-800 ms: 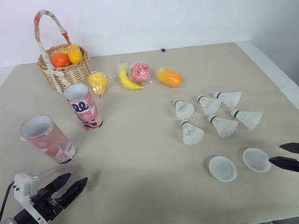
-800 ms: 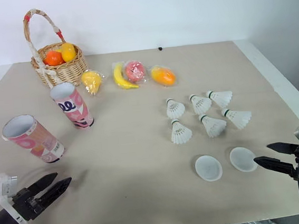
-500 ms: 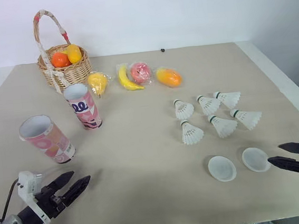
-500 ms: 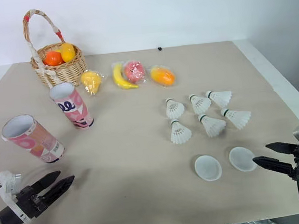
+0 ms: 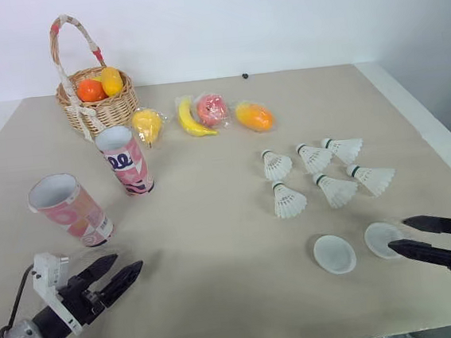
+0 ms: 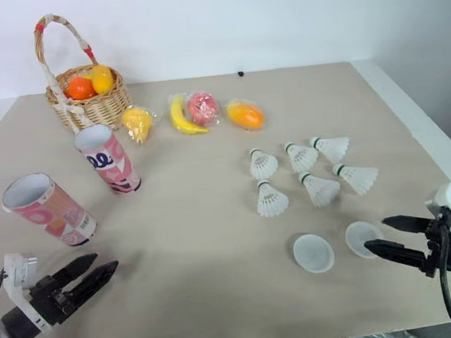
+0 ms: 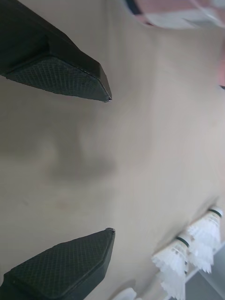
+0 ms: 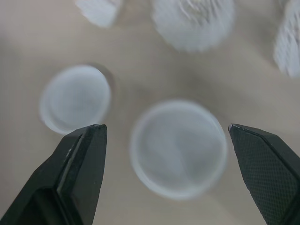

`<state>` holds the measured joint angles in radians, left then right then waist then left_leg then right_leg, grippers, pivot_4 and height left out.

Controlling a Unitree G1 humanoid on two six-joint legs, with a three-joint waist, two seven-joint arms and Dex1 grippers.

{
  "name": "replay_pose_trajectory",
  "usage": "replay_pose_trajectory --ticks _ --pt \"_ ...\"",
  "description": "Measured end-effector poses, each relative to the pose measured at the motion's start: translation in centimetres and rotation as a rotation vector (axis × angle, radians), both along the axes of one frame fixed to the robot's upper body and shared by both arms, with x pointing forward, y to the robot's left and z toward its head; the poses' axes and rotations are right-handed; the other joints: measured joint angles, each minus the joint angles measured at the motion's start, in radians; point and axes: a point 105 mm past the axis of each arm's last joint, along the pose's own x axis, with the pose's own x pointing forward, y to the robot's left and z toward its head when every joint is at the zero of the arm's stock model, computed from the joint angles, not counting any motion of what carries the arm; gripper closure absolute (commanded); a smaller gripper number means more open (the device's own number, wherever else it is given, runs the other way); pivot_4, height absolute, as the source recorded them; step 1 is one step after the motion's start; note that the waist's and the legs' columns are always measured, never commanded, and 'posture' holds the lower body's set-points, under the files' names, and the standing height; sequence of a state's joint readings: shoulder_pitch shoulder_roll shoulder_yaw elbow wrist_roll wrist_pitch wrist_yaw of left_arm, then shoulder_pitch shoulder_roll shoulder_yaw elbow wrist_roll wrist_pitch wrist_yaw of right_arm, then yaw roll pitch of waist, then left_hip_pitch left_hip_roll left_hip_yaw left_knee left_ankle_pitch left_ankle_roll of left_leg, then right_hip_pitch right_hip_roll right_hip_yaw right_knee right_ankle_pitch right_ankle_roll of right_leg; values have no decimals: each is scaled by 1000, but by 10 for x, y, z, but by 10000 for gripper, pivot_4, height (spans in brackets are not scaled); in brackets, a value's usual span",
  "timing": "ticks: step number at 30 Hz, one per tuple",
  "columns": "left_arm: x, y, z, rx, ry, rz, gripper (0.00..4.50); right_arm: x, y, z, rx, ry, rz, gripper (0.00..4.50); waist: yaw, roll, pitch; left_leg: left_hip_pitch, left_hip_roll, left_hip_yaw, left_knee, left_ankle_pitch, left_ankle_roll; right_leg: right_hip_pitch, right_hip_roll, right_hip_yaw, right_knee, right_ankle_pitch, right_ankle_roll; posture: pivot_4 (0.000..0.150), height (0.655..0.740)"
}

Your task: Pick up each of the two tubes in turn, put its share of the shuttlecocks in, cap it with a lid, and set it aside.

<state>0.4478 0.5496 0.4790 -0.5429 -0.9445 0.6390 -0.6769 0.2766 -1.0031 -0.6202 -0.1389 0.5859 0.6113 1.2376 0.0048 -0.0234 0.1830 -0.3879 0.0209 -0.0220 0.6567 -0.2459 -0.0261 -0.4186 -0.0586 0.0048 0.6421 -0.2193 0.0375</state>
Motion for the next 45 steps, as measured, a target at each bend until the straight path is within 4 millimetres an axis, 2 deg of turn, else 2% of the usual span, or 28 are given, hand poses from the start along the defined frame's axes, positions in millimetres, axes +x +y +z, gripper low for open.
replay_pose_trajectory --ticks 6,10,16,19,22,26,29,35,39,45 --pt "-3 -3 1 13 1 -7 0 3 44 25 33 -78 158 667 0 -1 0 0 1 0 0 0 0 0 1 0 0 0 0 1500 7298" --pt "-9 -8 2 16 8 -23 0 3 71 33 69 -95 252 667 2 -3 -1 0 1 0 0 0 -1 0 1 1 0 0 0 1500 7298" --pt "-16 -10 0 23 16 -19 0 5 124 56 189 -164 450 667 -3 -6 -1 0 2 0 1 -1 -1 0 2 1 0 1 -1 1500 7298" --pt "-23 -13 1 13 2 -2 0 9 160 58 278 -188 559 667 -8 -9 -1 0 4 0 1 -1 -2 -1 4 1 0 1 -2 1500 7298" --pt "-29 -10 2 -6 -22 39 0 20 181 46 276 -198 577 667 -1 -9 -2 -1 4 0 1 -1 -2 -2 4 1 0 1 -3 1500 7298" --pt "-49 2 1 -35 -46 137 0 40 195 26 231 -224 574 667 0 -9 -2 -3 4 2 1 -2 -3 -4 4 3 -1 1 -3 1500 7298" --pt "-55 7 5 -31 -96 183 0 43 203 24 240 -232 611 667 0 -9 -2 -3 5 2 1 -2 -3 -4 5 3 -1 1 -3 1500 7298" --pt "-60 36 16 66 -248 451 0 47 227 19 276 -238 714 667 0 -10 -2 -3 8 1 2 -2 -3 -4 9 2 -1 2 -5 1500 7298" --pt "-59 47 9 100 -242 541 0 48 235 11 279 -227 738 667 0 -10 -2 -3 8 1 3 -2 -3 -4 9 3 -1 2 -5 1500 7298" --pt "-40 62 1 194 -256 584 0 48 245 12 298 -249 744 667 0 -11 -3 -3 9 0 4 -2 -3 -5 11 3 1 2 -6 1500 7298"
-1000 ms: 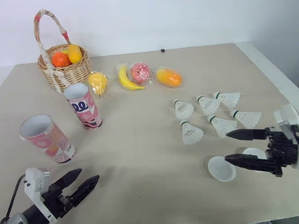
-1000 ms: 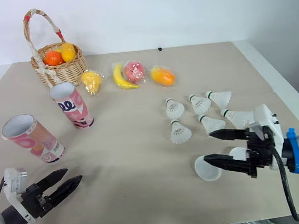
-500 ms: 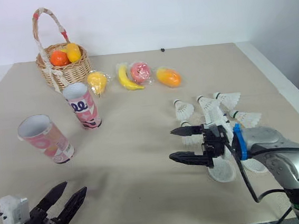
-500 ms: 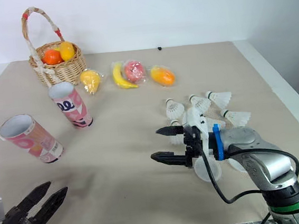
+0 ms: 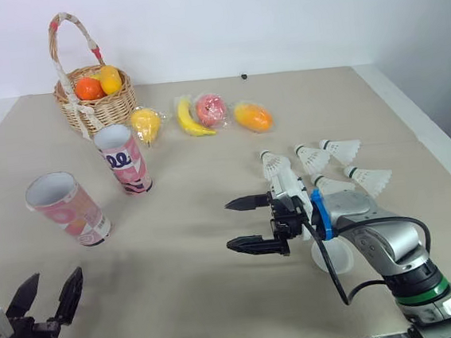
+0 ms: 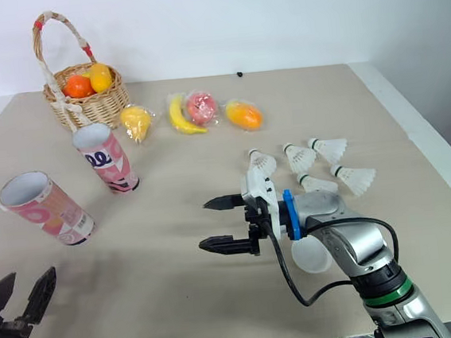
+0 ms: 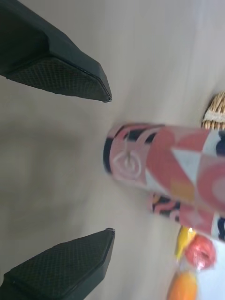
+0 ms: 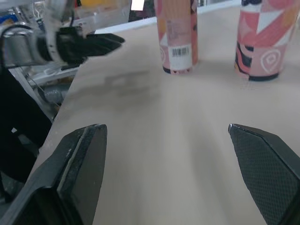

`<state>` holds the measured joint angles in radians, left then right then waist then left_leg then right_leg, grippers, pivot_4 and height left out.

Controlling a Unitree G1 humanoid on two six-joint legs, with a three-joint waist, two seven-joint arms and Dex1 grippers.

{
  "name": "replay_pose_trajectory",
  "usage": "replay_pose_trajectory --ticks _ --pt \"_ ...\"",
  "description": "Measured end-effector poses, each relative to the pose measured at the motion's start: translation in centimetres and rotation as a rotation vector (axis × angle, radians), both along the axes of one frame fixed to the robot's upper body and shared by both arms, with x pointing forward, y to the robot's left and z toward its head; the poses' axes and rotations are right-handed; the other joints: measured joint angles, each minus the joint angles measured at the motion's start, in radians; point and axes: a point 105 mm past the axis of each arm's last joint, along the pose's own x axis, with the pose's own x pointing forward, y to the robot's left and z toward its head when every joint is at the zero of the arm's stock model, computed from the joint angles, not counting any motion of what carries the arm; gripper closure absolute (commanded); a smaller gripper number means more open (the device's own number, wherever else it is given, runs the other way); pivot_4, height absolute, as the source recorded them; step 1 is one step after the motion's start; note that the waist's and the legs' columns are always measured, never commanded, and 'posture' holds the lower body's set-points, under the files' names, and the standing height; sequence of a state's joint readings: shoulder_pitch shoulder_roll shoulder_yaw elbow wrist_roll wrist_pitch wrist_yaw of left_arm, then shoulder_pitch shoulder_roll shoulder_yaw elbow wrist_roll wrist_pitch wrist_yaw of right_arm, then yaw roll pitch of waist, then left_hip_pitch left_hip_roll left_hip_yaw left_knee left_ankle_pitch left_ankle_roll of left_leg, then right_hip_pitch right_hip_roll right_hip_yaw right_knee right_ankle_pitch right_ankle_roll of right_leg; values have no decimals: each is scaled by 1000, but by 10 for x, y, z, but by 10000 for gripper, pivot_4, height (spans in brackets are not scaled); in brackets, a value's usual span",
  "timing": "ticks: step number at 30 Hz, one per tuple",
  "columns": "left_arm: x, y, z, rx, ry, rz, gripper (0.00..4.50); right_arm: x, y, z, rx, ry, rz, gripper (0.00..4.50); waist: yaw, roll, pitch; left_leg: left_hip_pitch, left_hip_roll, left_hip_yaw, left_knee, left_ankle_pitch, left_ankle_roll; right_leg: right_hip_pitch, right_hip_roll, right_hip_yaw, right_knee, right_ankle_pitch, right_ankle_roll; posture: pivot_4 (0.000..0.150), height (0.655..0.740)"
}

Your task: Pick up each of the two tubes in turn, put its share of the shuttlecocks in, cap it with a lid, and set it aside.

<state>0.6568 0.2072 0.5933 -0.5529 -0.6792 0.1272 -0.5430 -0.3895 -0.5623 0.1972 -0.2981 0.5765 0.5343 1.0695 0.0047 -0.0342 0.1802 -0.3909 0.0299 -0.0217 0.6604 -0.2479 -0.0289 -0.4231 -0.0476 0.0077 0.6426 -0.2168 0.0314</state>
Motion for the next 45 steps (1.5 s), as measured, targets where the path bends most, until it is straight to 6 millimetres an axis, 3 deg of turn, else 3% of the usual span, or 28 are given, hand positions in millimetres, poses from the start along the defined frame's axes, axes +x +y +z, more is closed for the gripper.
replay_pose_trajectory --ticks 7,15,22,34,45 --pt "33 14 0 144 -12 -6 0 -7 -3 -7 -11 2 -13 667 1 0 0 0 0 0 0 0 0 0 0 0 1 1 -1 1500 7298" --pt "64 7 -8 169 2 -92 0 -20 3 4 8 -36 -16 667 0 -1 -1 1 2 0 0 0 0 0 3 1 2 1 -3 1500 7298" --pt "80 17 -11 196 9 -98 0 -26 6 17 37 -69 -36 667 0 -1 -1 2 4 0 0 0 0 0 4 1 2 2 -4 1500 7298" --pt "119 9 -5 216 -47 -155 0 -32 6 22 54 -62 -56 667 1 -1 -1 2 5 0 0 0 0 0 6 1 3 3 -4 1500 7298" --pt "137 4 -2 211 -67 -170 0 -31 4 27 66 -66 -84 667 1 -1 -1 2 7 0 0 0 0 -1 7 1 3 6 -2 1500 7298"
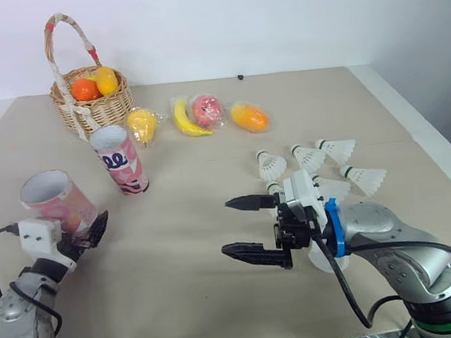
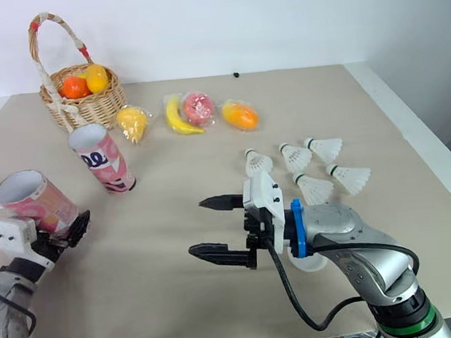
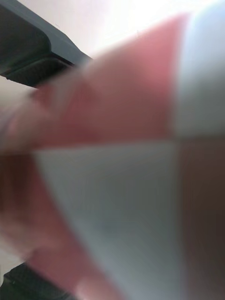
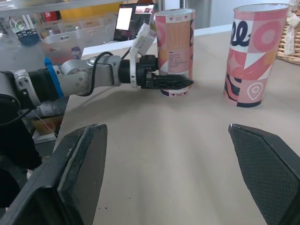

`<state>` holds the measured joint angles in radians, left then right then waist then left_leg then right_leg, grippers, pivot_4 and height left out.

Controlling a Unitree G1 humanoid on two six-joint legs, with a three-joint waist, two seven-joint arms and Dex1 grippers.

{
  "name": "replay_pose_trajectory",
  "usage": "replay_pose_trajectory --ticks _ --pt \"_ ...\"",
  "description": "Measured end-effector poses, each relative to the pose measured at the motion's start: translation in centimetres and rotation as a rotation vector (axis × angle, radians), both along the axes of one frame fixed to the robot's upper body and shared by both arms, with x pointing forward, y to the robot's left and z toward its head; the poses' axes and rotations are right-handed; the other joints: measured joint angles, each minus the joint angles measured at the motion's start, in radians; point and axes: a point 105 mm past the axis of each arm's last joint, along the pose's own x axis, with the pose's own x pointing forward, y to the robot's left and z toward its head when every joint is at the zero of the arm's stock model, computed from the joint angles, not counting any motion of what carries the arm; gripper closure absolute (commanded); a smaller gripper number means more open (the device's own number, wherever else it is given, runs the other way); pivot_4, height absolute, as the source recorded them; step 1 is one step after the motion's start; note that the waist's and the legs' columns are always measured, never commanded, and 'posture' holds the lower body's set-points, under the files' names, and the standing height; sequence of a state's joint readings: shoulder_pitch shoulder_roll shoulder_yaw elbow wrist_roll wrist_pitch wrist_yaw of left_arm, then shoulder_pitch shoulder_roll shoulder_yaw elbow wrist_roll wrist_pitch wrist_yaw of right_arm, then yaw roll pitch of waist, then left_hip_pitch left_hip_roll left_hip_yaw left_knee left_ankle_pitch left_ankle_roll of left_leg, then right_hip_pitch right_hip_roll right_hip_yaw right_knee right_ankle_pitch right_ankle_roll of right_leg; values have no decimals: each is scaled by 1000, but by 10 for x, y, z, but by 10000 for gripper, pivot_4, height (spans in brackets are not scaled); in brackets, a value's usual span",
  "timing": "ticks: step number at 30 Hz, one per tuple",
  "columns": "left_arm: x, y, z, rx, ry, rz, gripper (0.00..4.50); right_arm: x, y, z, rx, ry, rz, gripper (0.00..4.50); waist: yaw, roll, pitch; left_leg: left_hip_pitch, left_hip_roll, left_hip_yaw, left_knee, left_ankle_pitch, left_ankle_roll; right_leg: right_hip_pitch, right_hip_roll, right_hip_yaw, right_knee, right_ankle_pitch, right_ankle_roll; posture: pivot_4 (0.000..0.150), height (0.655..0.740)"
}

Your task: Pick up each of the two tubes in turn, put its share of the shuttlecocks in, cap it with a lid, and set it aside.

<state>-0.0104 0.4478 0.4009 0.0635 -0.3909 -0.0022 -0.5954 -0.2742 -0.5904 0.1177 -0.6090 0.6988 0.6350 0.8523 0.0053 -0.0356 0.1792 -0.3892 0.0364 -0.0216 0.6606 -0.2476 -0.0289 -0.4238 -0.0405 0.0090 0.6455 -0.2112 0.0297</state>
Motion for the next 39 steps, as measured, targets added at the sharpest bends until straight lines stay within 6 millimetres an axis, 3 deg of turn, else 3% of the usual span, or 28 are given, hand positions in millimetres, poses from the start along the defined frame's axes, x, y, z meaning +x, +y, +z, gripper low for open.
replay_pose_trajectory --ticks 9,12,25,28,34,39 --pt "8 -7 8 -1 -29 -23 0 -3 1 1 2 -1 -8 667 0 0 0 0 0 0 0 0 0 0 1 0 0 0 0 1500 7298" --pt "8 -6 8 -2 -27 -21 9461 -3 1 -1 1 9 -12 0 0 0 0 0 0 0 0 0 0 0 0 0 0 0 1 1500 7298" --pt "-2 -8 6 -30 -29 -41 9461 -4 1 -2 -1 12 -7 0 -1 0 0 0 1 0 0 0 0 0 1 0 0 0 0 1500 7298" --pt "-14 -16 9 -55 3 -173 9461 -6 0 -3 -4 24 6 0 -1 0 0 0 1 0 0 0 0 -1 1 0 0 -1 -2 1500 7298" --pt "-38 -38 29 104 143 -609 9461 -9 -16 7 13 56 10 0 2 1 1 0 2 1 0 0 0 -1 2 0 0 -3 -6 1500 7298" --pt "-34 -69 24 281 261 -878 9461 -15 -30 8 -29 68 -14 0 4 4 2 -1 1 1 0 0 0 -2 2 1 0 -4 -6 1500 7298"
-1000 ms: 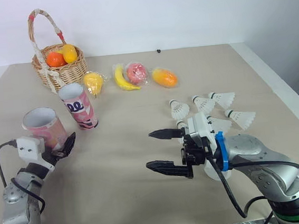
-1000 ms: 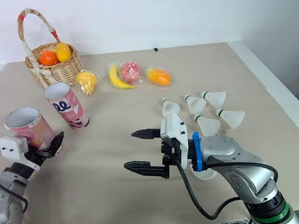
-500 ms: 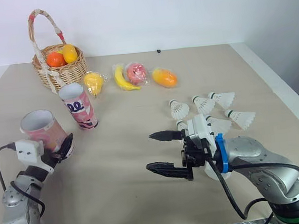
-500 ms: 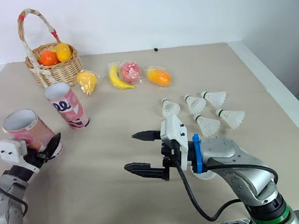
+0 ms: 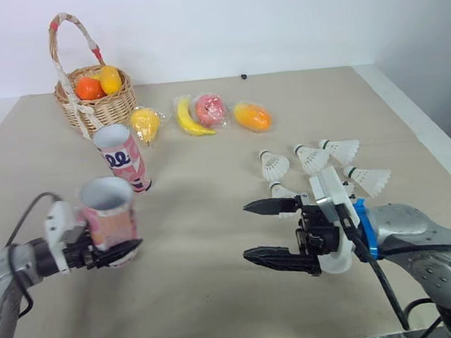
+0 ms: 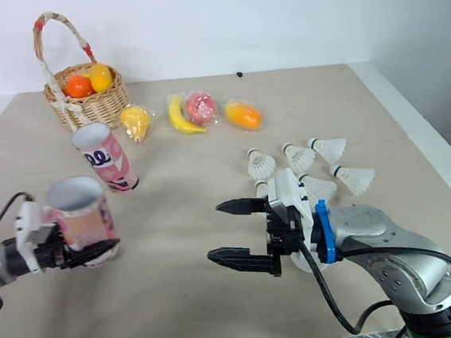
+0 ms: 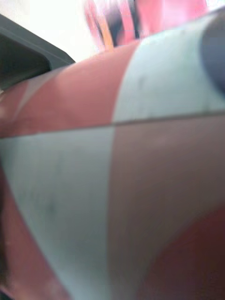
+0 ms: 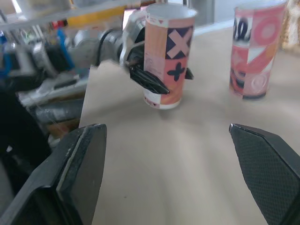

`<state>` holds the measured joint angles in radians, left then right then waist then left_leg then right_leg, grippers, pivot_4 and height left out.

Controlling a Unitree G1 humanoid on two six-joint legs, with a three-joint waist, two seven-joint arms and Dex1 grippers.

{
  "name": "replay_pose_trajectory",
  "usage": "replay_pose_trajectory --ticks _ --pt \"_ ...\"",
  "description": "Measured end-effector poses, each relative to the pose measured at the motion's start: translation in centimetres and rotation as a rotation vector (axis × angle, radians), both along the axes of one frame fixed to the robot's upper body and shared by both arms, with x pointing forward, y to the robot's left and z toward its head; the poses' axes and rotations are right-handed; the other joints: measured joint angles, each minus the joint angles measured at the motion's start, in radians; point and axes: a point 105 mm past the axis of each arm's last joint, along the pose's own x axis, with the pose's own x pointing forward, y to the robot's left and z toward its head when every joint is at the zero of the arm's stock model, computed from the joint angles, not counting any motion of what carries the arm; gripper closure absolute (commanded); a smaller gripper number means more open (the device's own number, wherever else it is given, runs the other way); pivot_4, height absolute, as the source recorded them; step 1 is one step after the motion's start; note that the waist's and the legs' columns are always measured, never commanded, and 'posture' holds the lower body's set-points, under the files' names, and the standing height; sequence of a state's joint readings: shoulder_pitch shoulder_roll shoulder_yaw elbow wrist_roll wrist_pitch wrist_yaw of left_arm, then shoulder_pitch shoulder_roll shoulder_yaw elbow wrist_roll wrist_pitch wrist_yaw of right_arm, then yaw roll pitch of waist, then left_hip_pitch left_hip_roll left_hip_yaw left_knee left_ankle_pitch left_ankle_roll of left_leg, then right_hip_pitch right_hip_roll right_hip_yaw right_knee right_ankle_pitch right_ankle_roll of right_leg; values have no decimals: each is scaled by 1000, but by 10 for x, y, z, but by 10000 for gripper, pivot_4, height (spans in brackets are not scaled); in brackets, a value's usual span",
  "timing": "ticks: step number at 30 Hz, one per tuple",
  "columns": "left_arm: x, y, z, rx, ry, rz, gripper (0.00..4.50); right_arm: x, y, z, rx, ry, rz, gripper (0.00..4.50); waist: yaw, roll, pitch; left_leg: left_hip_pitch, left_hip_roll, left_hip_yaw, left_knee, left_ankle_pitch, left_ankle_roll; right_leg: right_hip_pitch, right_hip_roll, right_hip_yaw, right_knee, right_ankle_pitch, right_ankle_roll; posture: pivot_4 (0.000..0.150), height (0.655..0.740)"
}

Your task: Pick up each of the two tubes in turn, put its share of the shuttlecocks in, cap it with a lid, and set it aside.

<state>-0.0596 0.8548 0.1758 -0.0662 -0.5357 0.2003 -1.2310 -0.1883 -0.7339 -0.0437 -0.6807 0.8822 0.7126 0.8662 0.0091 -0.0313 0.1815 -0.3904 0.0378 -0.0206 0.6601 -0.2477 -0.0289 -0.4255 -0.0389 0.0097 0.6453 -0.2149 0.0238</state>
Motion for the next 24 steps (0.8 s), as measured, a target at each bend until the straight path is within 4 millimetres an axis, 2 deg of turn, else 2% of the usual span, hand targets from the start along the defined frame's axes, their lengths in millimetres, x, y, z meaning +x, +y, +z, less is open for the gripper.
replay_pose_trajectory --ticks 5,8,12,14,19,24 --pt "18 -18 3 129 -28 -120 9461 -2 -14 -6 -64 5 -72 0 -3 0 0 -1 1 0 -1 -1 1 -1 2 2 0 2 4 1500 7298" --pt "29 -33 12 203 -67 -199 9461 5 -27 -16 -132 -17 -209 0 -1 -1 0 -1 2 0 -2 -1 1 -1 3 1 0 1 4 1500 7298" --pt "23 -43 5 255 -34 -296 9461 15 -43 -31 -171 -34 -380 0 -8 0 0 0 2 2 -2 -2 2 -2 4 5 0 1 5 1500 7298" --pt "21 -44 5 274 -26 -324 9461 23 -48 -31 -136 -35 -477 0 -10 0 0 0 3 3 -2 -2 2 -2 5 5 0 1 5 1500 7298" --pt "19 -48 4 269 -9 -334 9461 22 -44 -39 -68 50 -566 0 -8 0 0 1 5 2 -2 -2 2 -1 7 6 0 1 4 1500 7298" --pt "15 -50 1 216 29 -322 9461 34 -41 -54 -43 116 -737 0 -9 2 -1 1 4 2 -2 -2 2 -1 7 8 0 0 3 1500 7298"
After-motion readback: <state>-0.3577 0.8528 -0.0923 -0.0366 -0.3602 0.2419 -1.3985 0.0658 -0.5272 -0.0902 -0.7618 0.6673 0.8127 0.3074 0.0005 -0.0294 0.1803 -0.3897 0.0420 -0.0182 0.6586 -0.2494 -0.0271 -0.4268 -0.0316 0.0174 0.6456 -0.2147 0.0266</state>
